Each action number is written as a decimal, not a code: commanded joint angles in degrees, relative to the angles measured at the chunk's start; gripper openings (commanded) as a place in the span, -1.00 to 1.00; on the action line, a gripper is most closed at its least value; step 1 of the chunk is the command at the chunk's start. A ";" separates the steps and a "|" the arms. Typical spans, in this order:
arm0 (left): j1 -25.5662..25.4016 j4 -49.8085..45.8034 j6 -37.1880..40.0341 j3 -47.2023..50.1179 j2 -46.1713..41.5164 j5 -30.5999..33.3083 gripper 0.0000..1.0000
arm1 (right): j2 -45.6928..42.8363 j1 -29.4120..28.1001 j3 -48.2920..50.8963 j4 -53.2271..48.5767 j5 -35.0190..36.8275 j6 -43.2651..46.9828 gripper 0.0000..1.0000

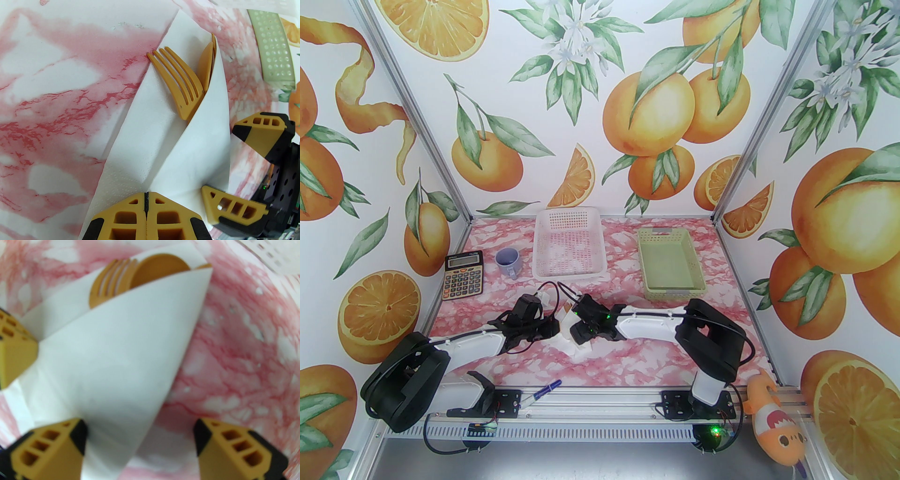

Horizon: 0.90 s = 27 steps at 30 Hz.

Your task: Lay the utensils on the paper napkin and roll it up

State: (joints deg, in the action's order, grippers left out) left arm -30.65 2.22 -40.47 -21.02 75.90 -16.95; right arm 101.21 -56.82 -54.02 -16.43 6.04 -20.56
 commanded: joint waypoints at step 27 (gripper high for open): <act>0.60 -4.52 0.81 0.34 1.36 1.27 -1.00 | 2.48 4.35 -10.22 -1.64 -4.45 1.10 0.65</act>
State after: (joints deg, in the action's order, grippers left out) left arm -30.50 1.89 -40.29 -21.12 76.01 -17.76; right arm 100.90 -52.53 -61.73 -19.49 0.03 -20.51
